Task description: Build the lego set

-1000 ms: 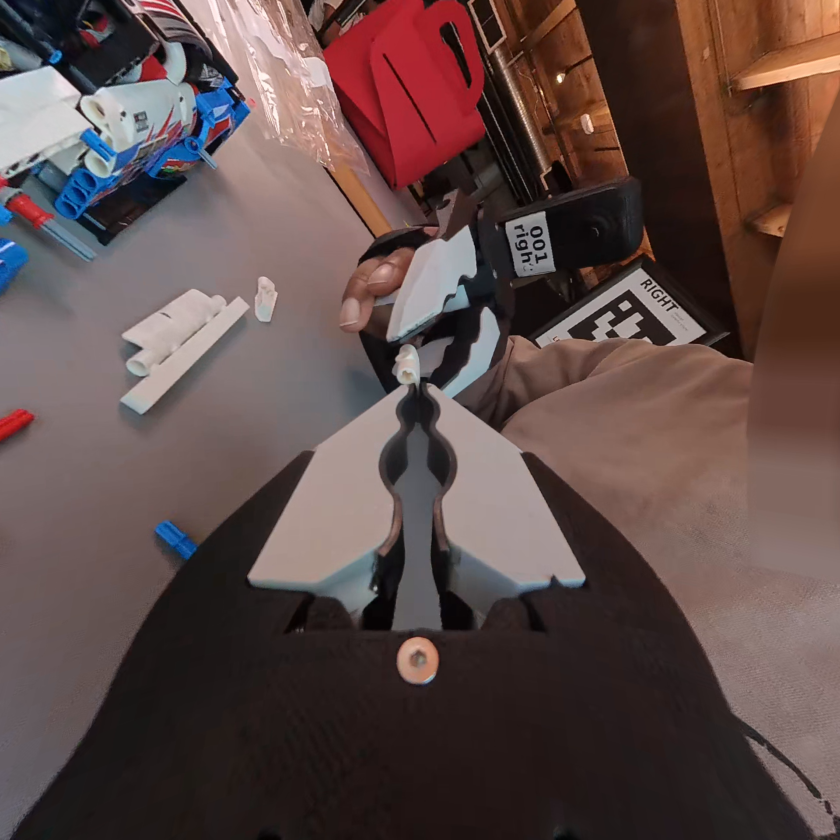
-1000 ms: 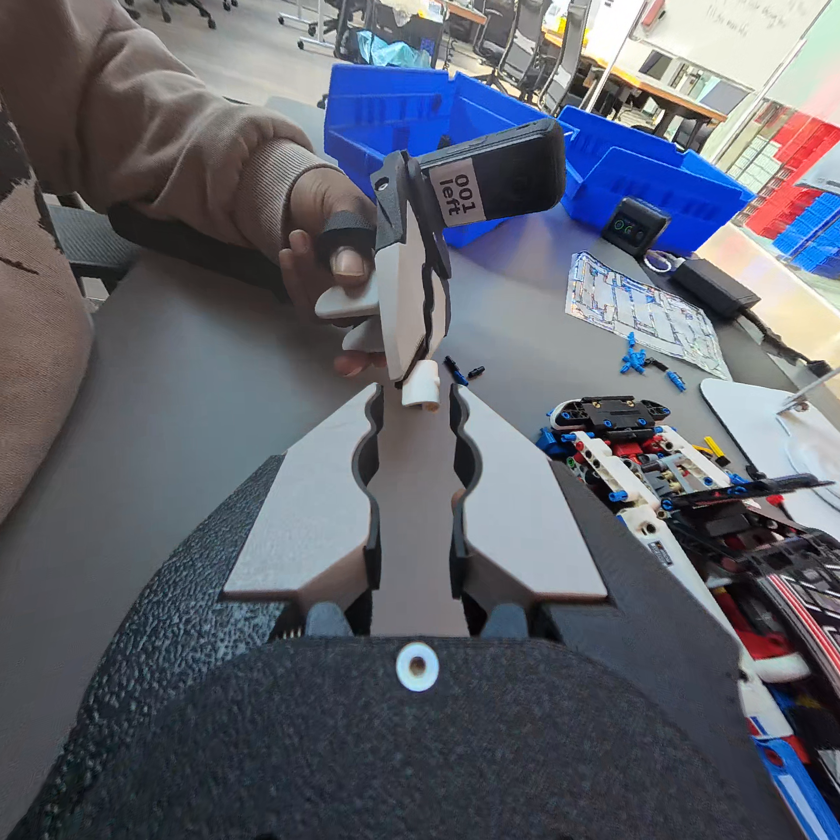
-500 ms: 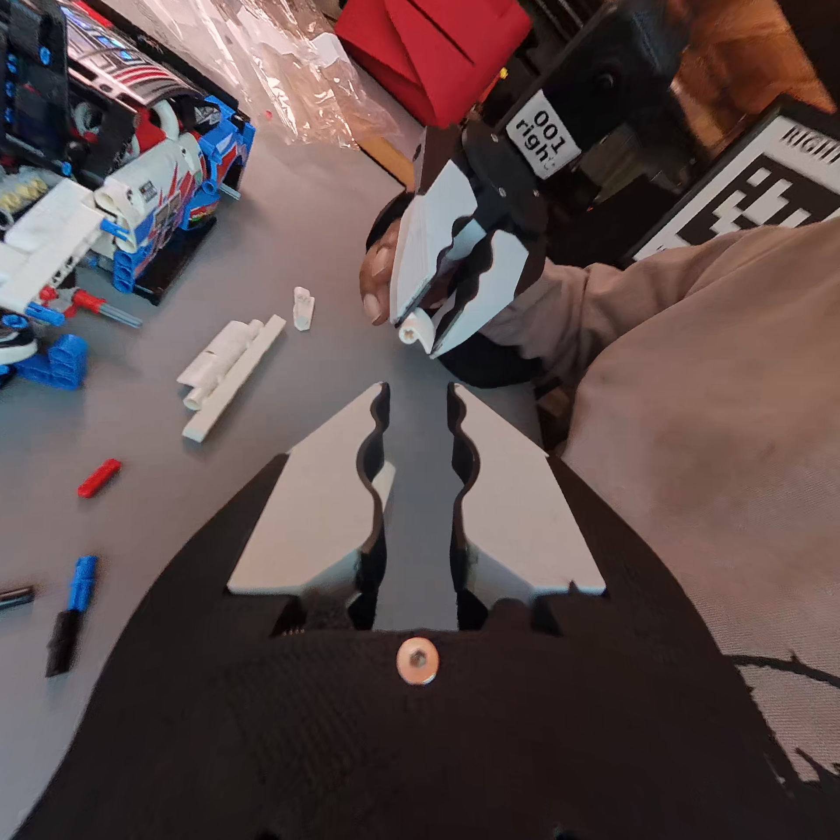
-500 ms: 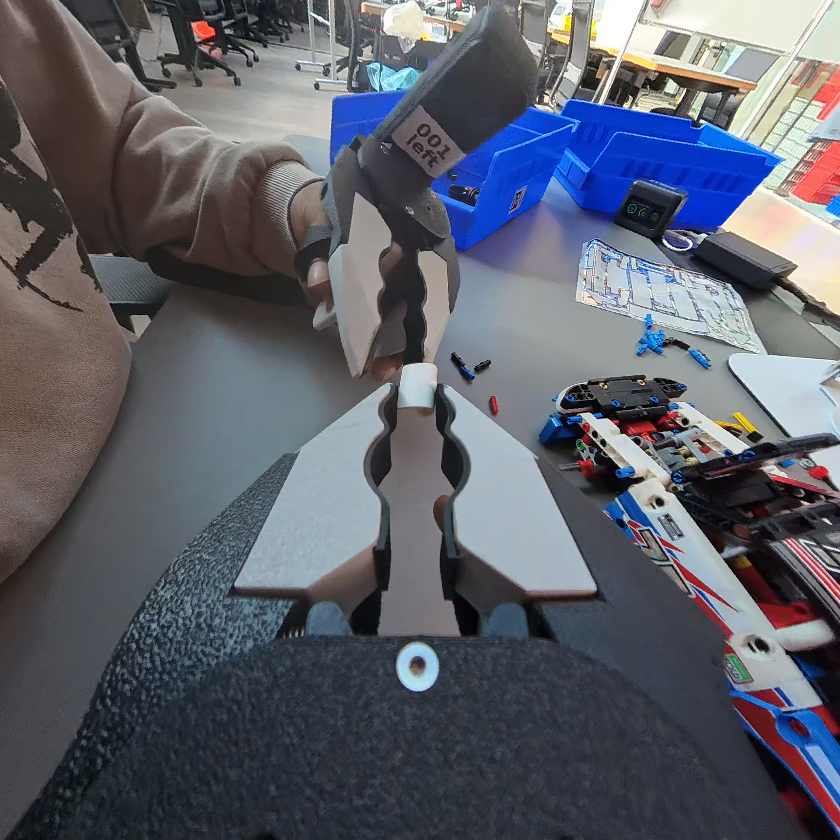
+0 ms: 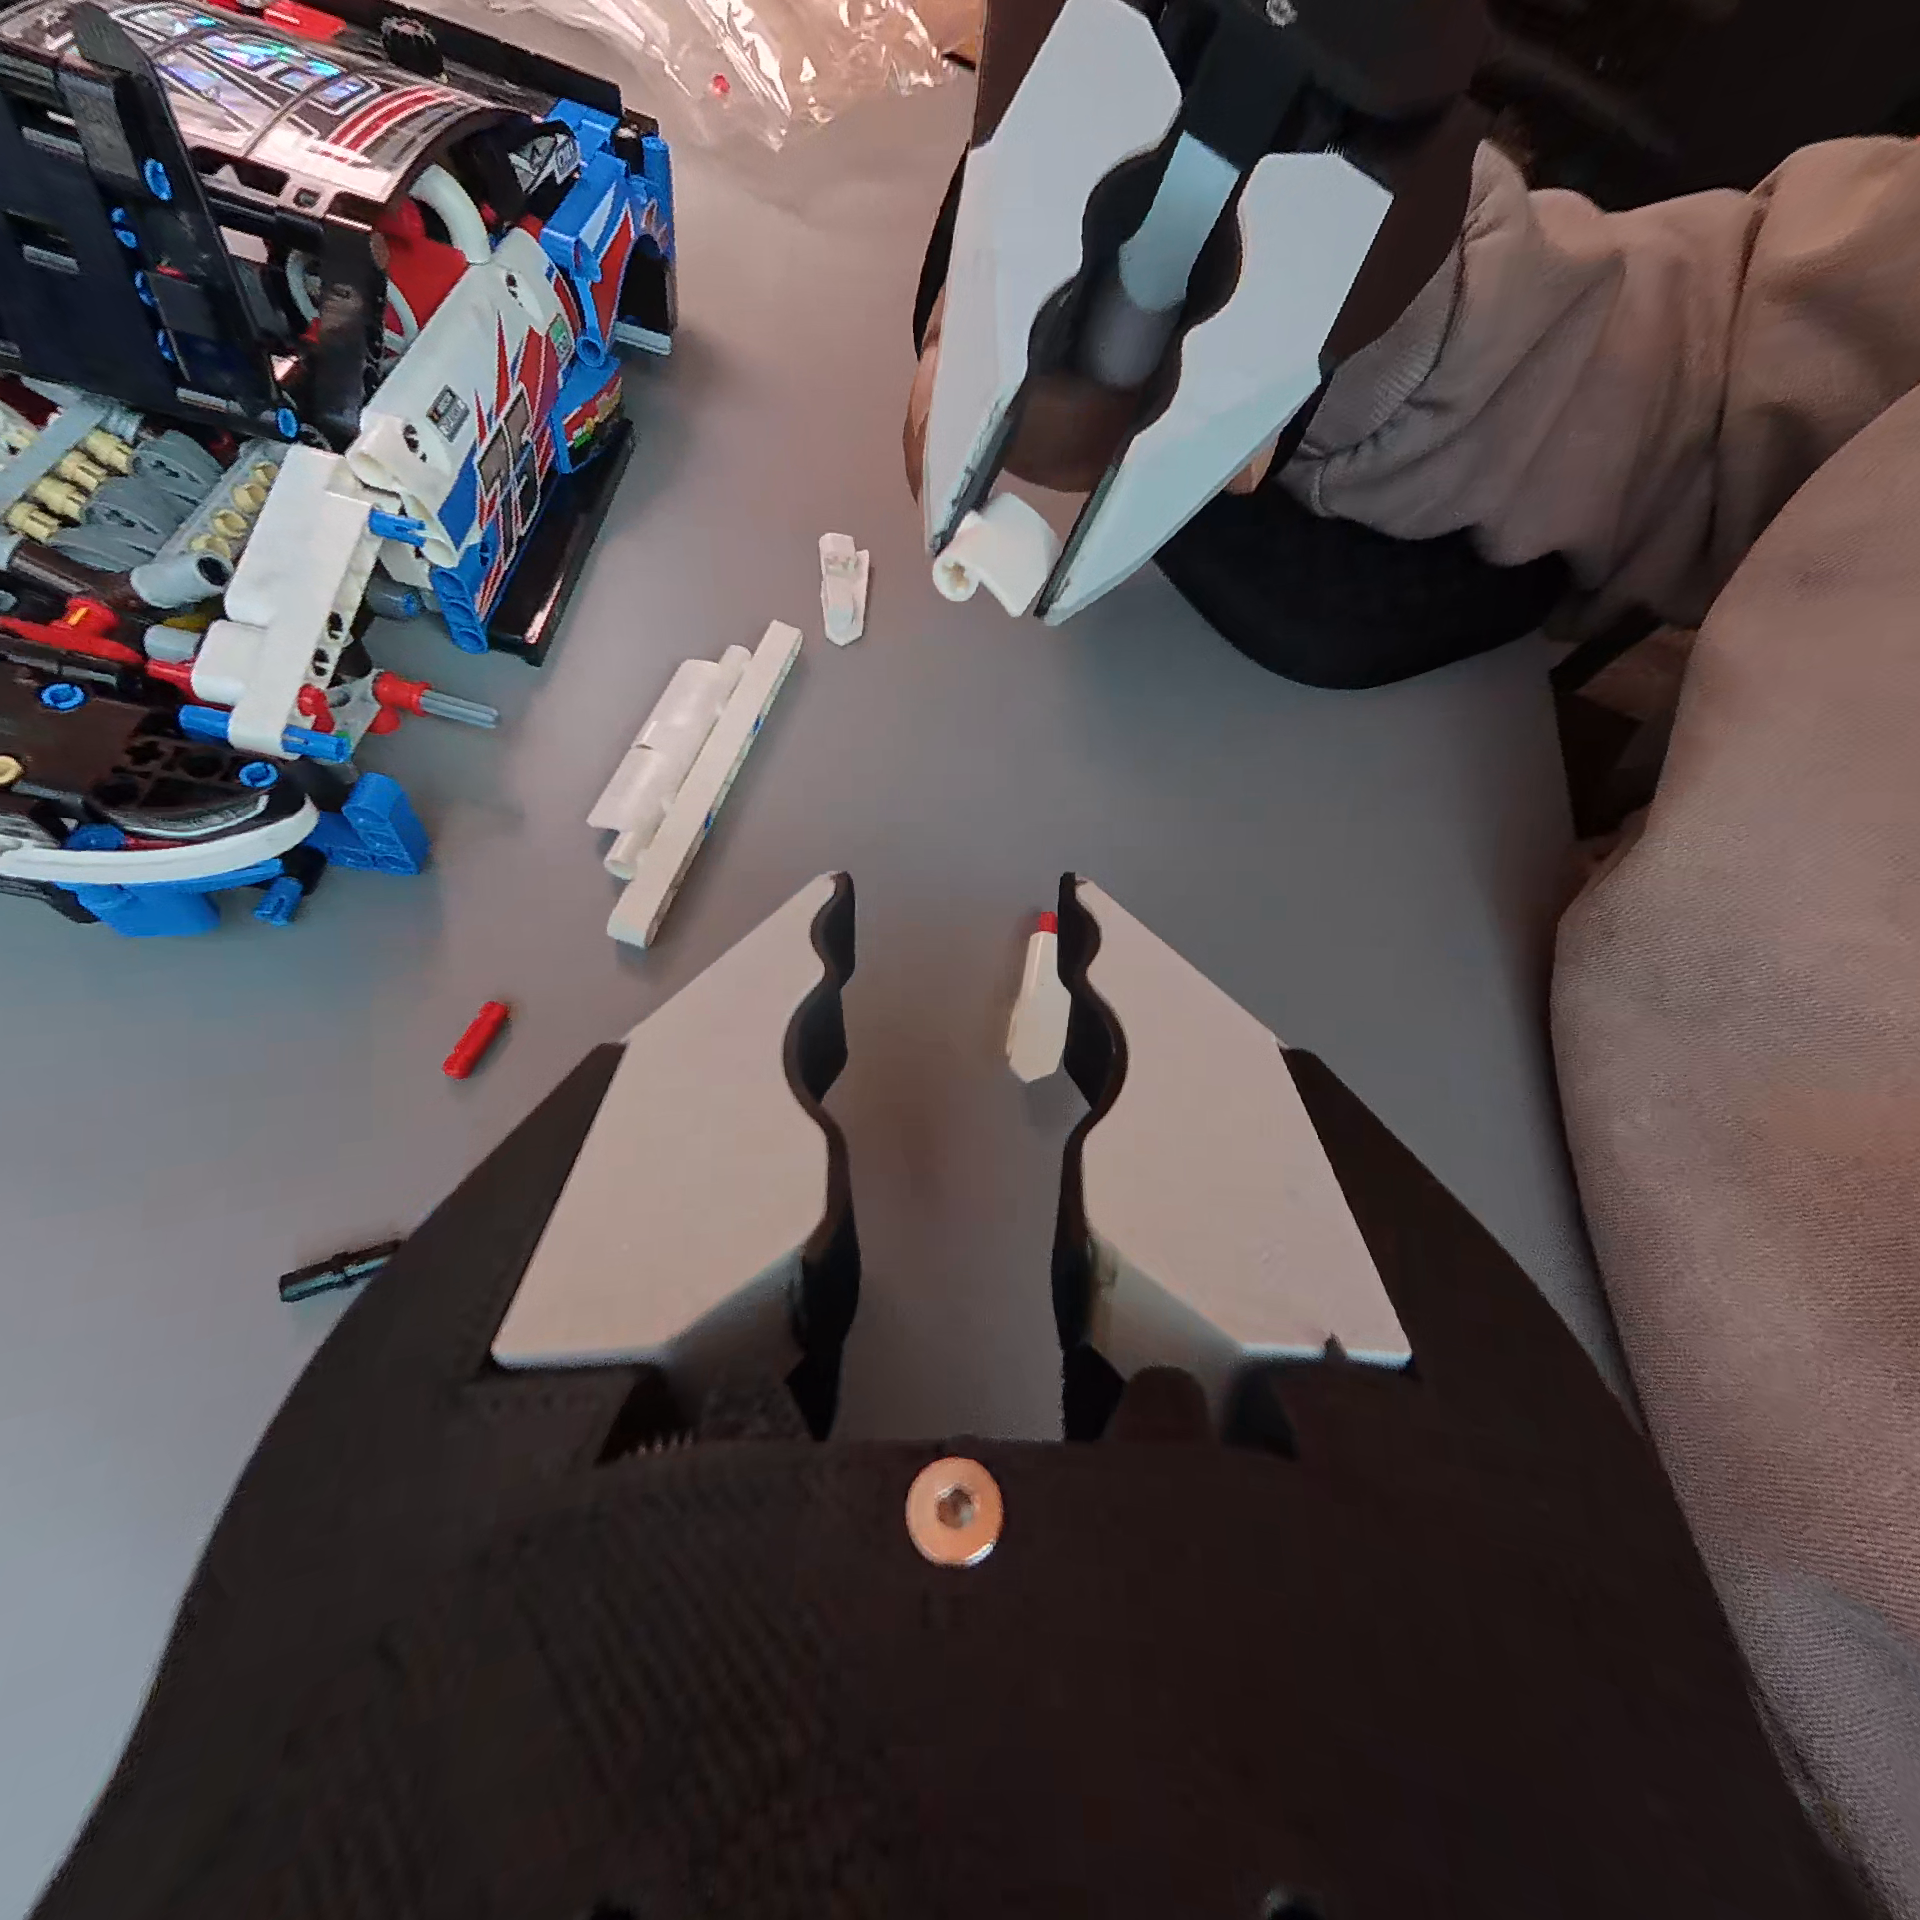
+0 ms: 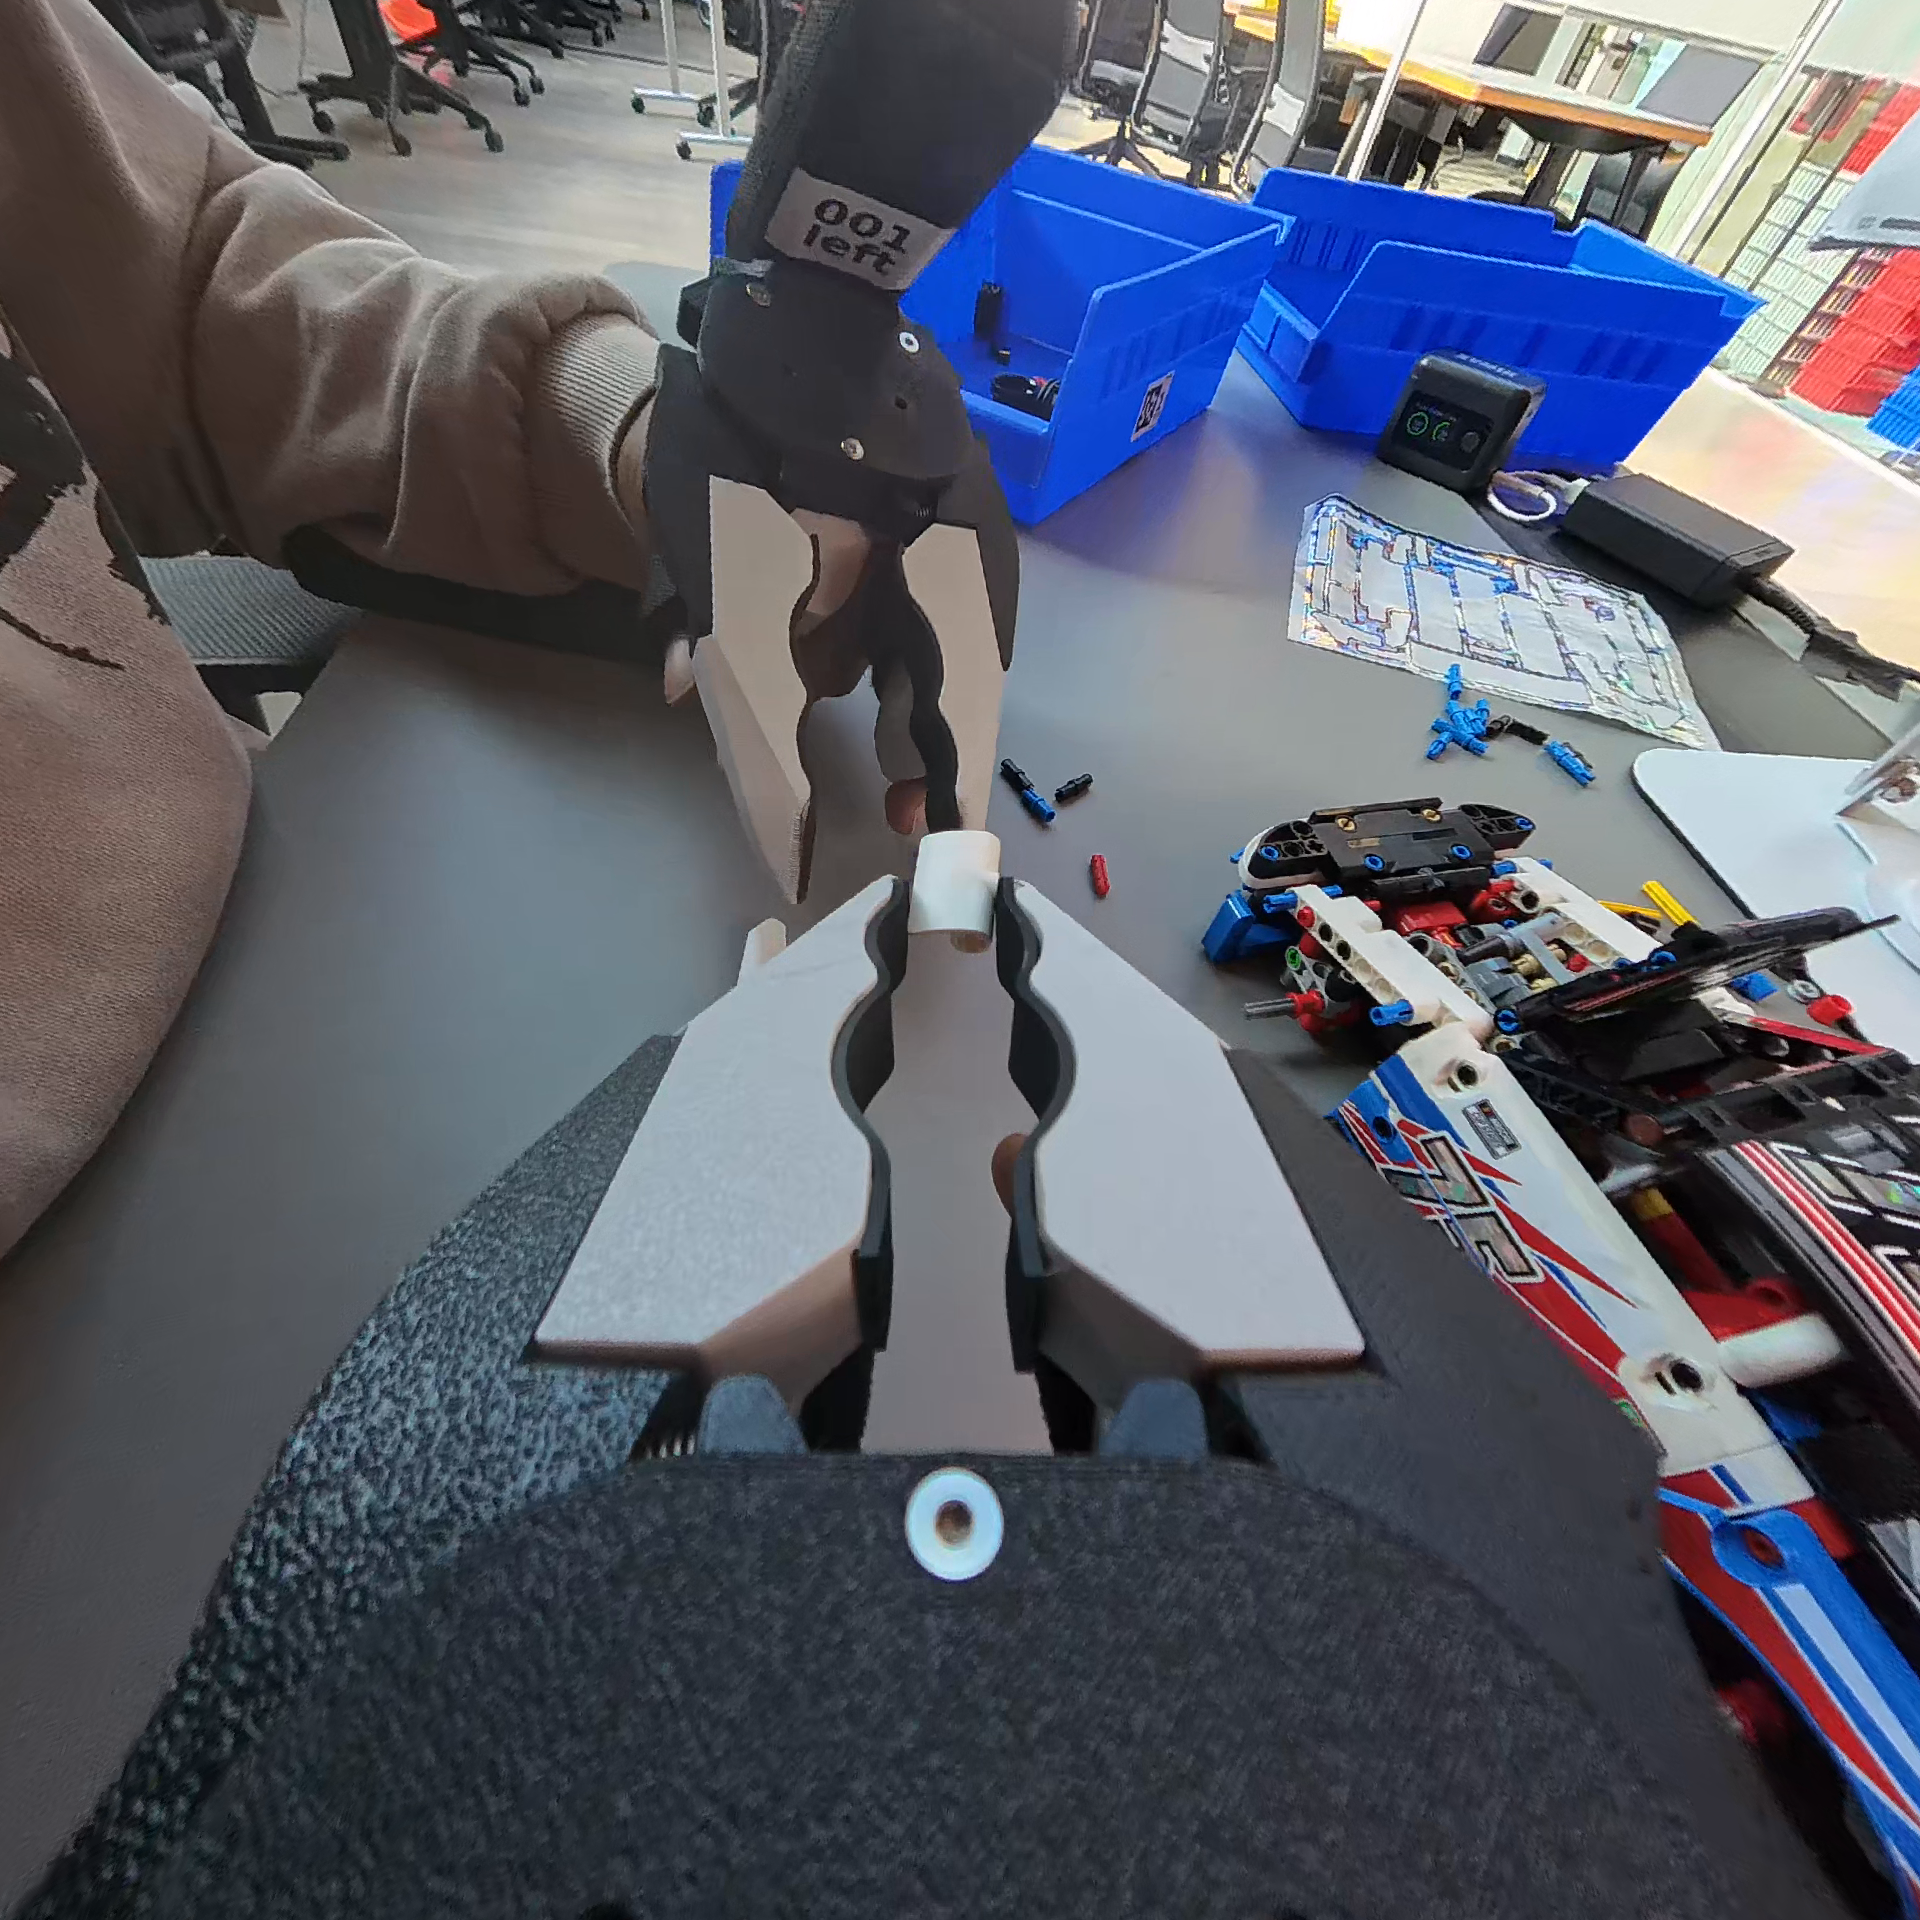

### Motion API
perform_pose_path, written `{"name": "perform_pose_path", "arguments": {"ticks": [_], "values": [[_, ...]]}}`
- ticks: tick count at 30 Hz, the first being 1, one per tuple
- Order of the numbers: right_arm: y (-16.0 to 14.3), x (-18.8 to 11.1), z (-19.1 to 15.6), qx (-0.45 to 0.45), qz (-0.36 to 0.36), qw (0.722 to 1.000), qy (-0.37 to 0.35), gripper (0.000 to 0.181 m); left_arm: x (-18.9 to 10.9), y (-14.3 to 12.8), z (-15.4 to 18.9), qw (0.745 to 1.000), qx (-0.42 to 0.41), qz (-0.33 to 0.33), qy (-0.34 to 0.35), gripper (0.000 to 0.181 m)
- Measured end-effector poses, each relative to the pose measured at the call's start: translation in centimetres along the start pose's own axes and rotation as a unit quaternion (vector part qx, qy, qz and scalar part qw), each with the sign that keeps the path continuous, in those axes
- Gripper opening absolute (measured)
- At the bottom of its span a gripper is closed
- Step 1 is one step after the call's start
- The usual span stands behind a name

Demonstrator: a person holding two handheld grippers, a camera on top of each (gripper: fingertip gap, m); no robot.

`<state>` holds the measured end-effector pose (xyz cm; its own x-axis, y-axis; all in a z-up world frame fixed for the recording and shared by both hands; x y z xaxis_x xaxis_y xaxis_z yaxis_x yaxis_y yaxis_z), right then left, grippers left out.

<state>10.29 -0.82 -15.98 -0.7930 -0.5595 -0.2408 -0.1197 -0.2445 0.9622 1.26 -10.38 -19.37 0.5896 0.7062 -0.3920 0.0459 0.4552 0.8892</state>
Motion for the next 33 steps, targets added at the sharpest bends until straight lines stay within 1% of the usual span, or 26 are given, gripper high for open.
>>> {"name": "perform_pose_path", "arguments": {"ticks": [5, 10, 14, 20, 24, 25, 27, 29, 33], "values": [[-0.8, 0.2, 0.0, 0.0, -0.023, 1.0, 0.004, 0.014, 0.2, -0.8, 0.0, 0.998, 0.049, -0.044, 0.019, 0.039], [-1.5, 0.4, -0.3, -0.002, -0.047, 0.999, 0.016, 0.014, 0.4, -1.4, 0.5, 0.995, 0.067, -0.072, 0.004, 0.04], [-2.1, 0.6, -0.6, -0.004, -0.07, 0.997, 0.03, 0.014, 0.6, -2.1, 1.5, 0.99, 0.1, -0.1, -0.02, 0.04], [-3.2, 1.0, -1.9, -0.004, -0.11, 0.991, 0.075, 0.014, 1.0, -2.5, 2.2, 0.978, 0.171, -0.123, -0.005, 0.031], [-3.6, 1.1, -2.3, -0.006, -0.123, 0.989, 0.086, 0.014, 1.1, -2.5, 2.2, 0.973, 0.193, -0.126, 0.006, 0.019], [-3.7, 1.2, -2.3, -0.007, -0.124, 0.988, 0.087, 0.014, 1.1, -2.5, 2.1, 0.973, 0.192, -0.126, 0.008, 0.016], [-3.6, 1.2, -2.3, -0.008, -0.121, 0.989, 0.086, 0.014, 0.9, -2.4, 2.0, 0.976, 0.182, -0.121, 0.005, 0.023], [-3.3, 1.2, -2.3, -0.011, -0.112, 0.99, 0.083, 0.014, 0.6, -1.7, 2.0, 0.984, 0.156, -0.091, -0.002, 0.028], [-2.4, 1.2, -1.9, -0.016, -0.085, 0.995, 0.059, 0.014, 0.0, 0.0, 1.4, 0.998, 0.062, -0.019, -0.019, 0.024]]}}
Point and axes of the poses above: each gripper's, where its closed fingertips meet, x out along the fingers, y out of its top, z = x × y across the jaws, the point moved 6 cm from there along -x, back along the fingers, and after that the axes turned 5 degrees about z, right-handed, at the moved point
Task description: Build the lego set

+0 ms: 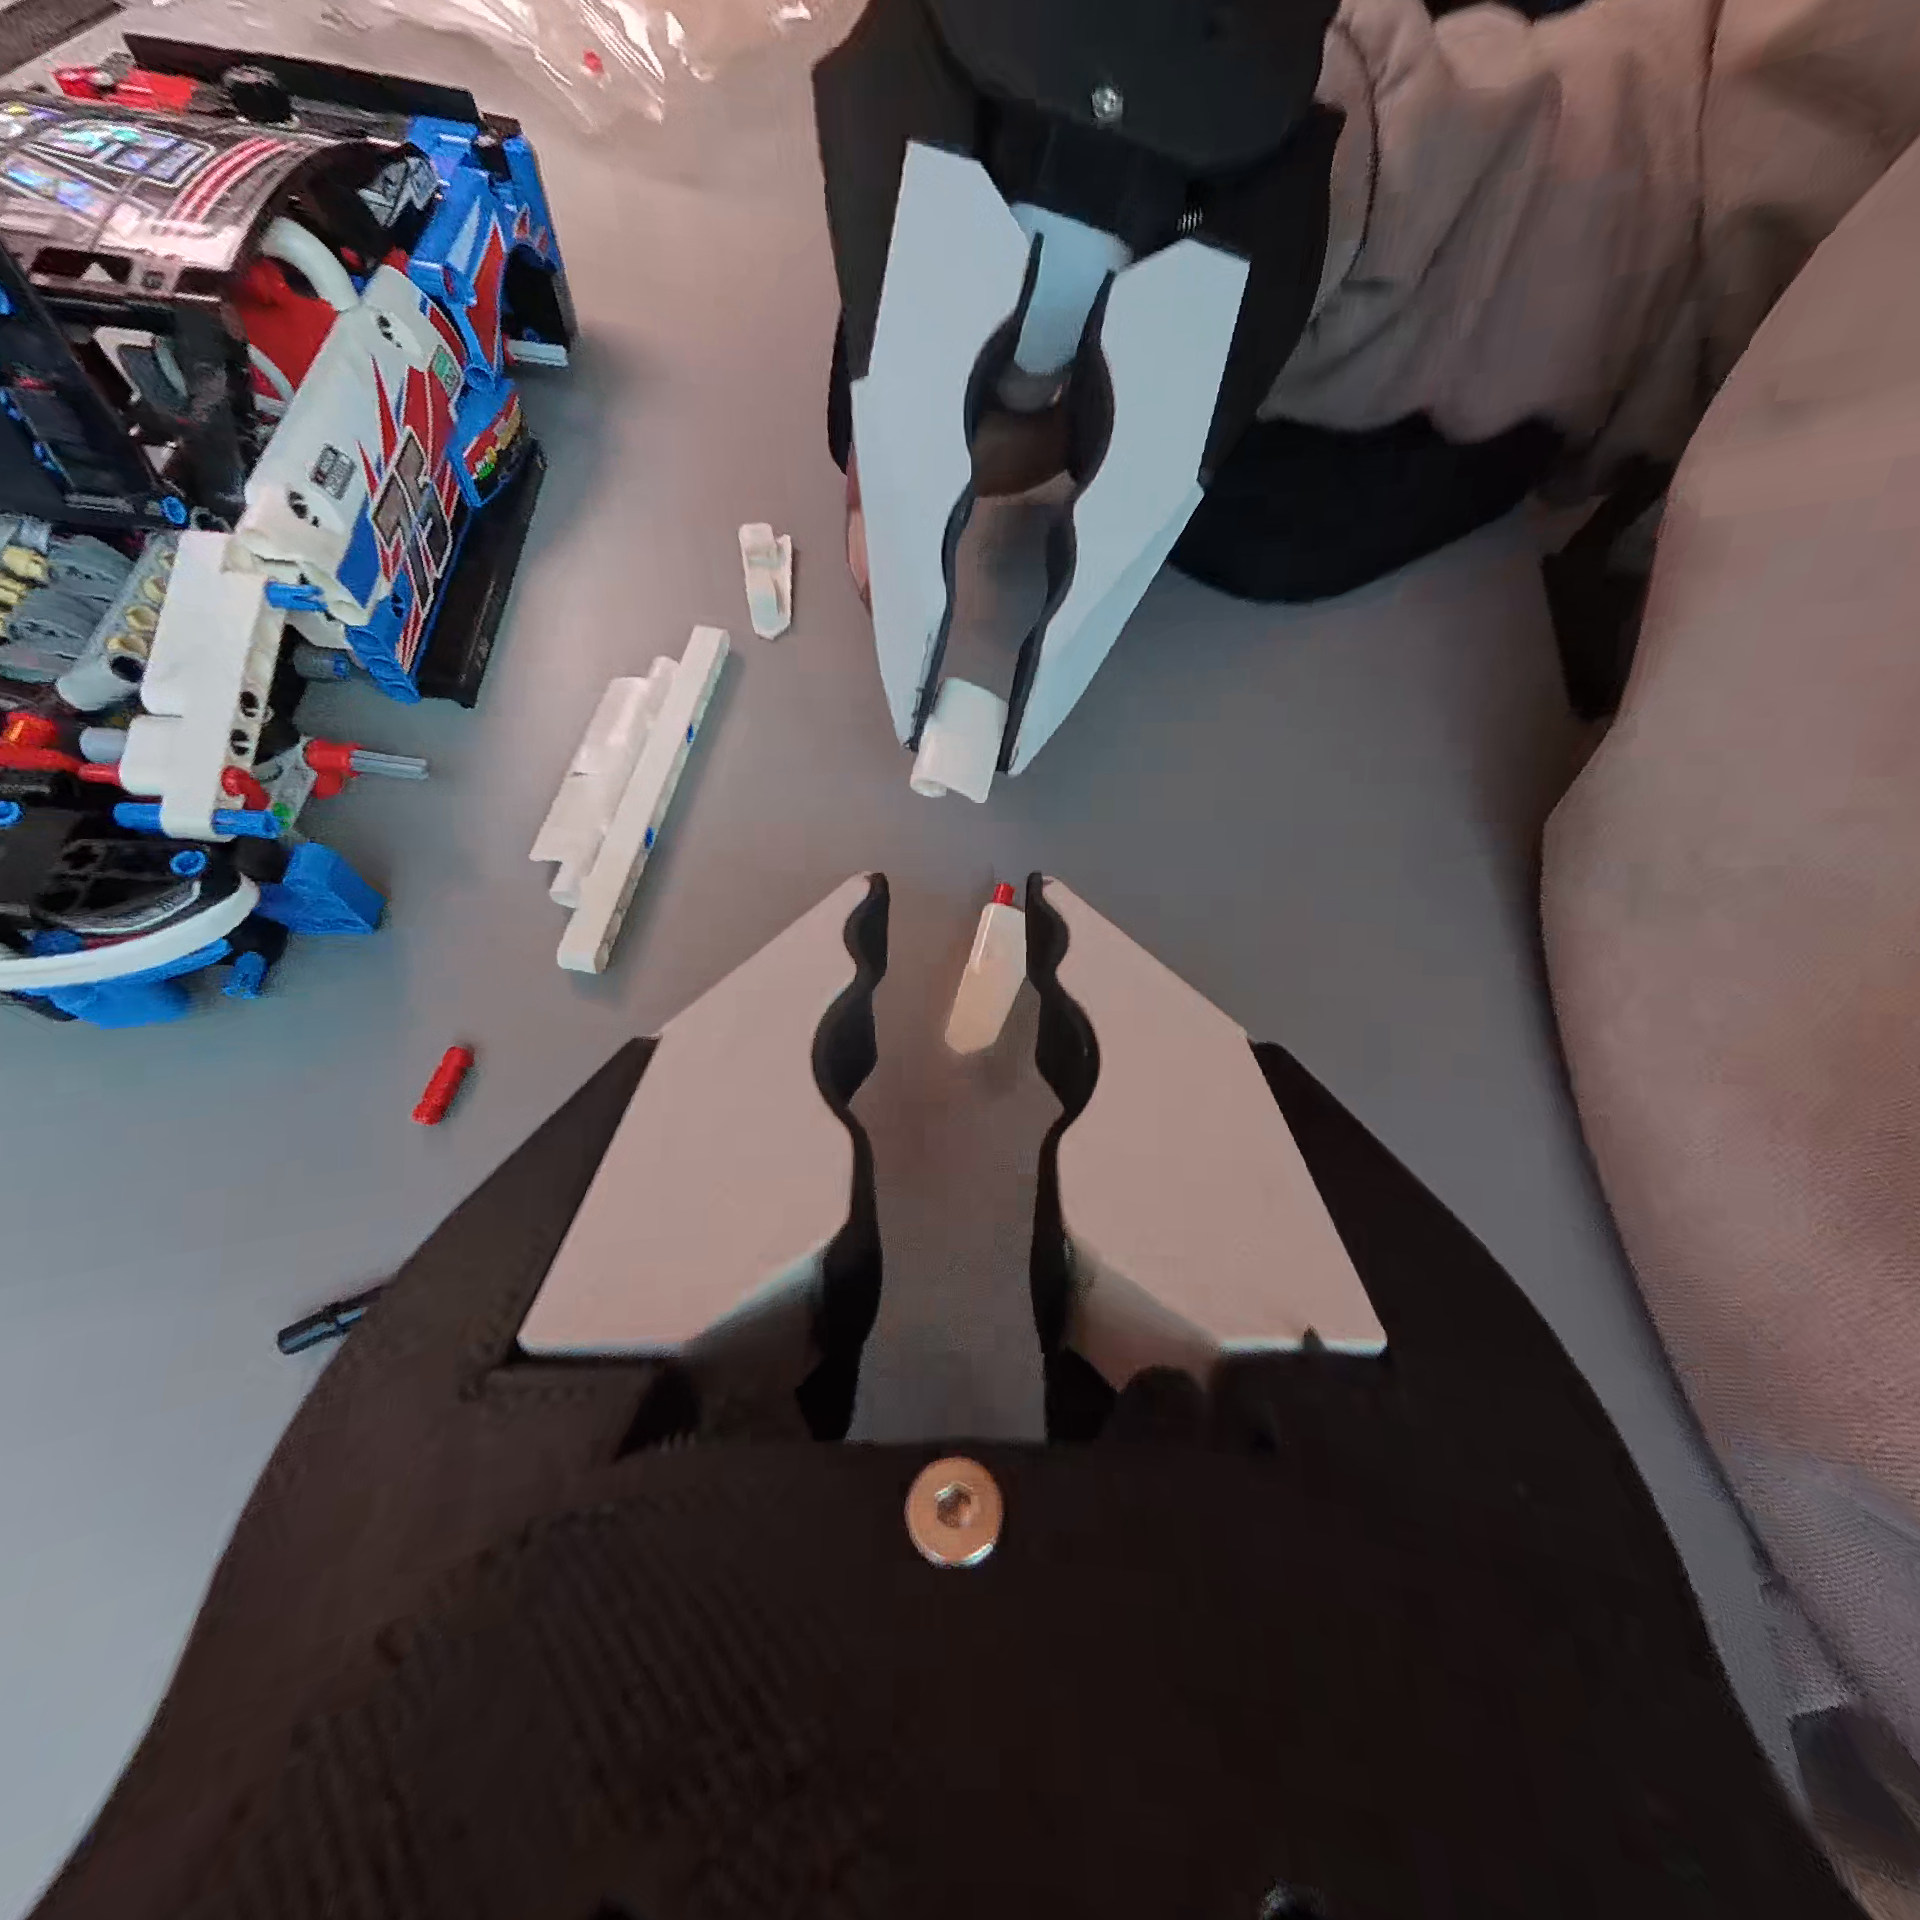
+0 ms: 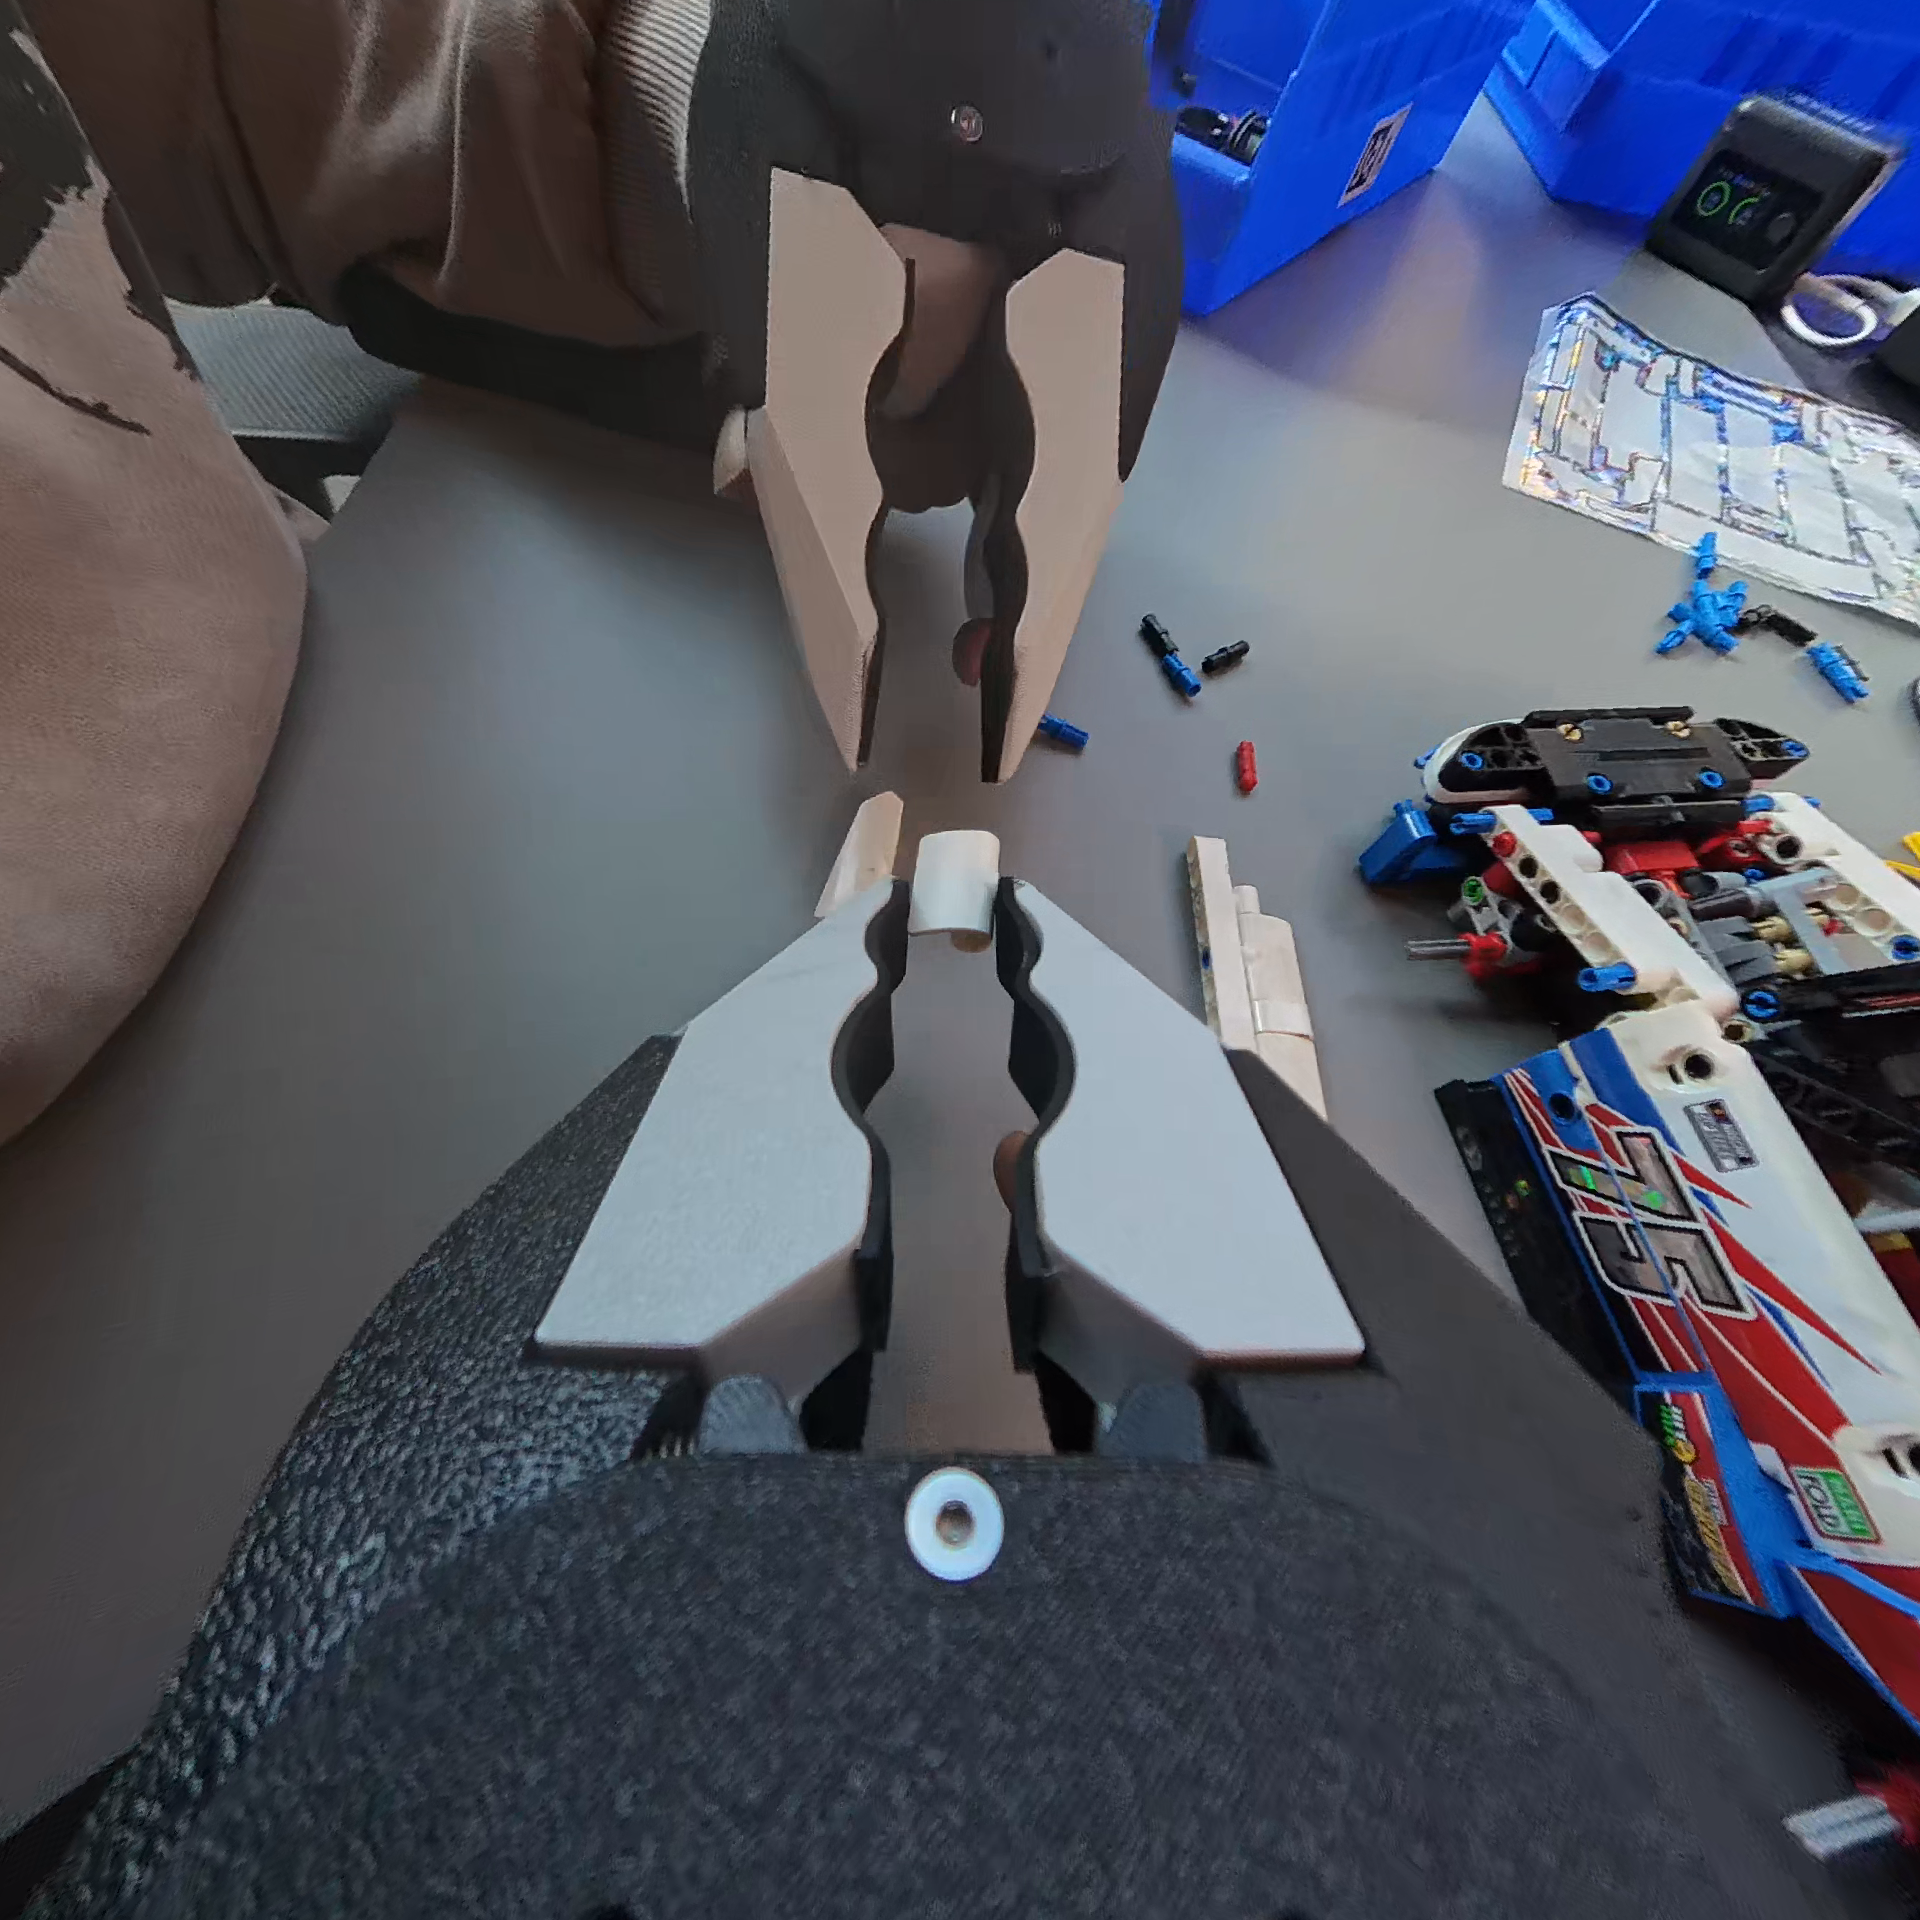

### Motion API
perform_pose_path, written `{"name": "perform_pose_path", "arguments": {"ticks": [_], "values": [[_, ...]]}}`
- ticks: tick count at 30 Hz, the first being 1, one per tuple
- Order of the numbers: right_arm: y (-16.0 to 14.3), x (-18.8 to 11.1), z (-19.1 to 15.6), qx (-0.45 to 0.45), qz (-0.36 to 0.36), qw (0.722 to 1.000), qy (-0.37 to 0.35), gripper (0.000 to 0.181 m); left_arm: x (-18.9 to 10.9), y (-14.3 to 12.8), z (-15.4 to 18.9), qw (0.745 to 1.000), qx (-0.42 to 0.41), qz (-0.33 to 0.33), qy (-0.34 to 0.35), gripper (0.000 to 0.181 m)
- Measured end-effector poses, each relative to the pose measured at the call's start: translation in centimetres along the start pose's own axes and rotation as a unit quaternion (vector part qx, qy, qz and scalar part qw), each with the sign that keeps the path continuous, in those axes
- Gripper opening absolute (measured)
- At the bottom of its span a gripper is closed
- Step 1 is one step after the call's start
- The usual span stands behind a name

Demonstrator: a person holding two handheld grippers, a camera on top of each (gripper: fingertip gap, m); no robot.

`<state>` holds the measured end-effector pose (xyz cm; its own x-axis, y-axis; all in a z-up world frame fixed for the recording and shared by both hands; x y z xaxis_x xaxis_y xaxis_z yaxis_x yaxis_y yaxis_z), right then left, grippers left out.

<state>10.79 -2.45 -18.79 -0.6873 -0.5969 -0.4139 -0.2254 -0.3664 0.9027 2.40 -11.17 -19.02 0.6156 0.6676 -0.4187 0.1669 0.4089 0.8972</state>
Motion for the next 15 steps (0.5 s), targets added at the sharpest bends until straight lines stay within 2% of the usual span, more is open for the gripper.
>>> {"name": "perform_pose_path", "arguments": {"ticks": [4, 8, 15], "values": [[0.2, 0.0, -0.1, 0.002, 0.004, 1.0, 0.001, 0.014, 0.0, 0.7, -0.3, 0.995, -0.084, 0.052, -0.024, 0.018], [0.1, 0.4, -0.6, -0.006, -0.002, 1.0, 0.011, 0.014, 0.4, 0.4, -0.4, 0.989, -0.13, 0.055, -0.047, 0.018], [-0.9, 0.6, -0.5, -0.001, -0.041, 0.999, 0.016, 0.014, 0.4, -1.0, -0.4, 0.999, -0.019, -0.032, 0.003, 0.025]]}}
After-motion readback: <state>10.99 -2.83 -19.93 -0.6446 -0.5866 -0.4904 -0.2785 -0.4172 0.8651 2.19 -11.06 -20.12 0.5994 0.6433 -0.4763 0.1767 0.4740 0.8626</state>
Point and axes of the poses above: each gripper's, where its closed fingertips meet, x out along the fingers, y out of its top, z = x × y across the jaws, the point moved 6 cm from there along -x, back along the fingers, and after that the axes turned 5 degrees about z, right-handed, at the moved point
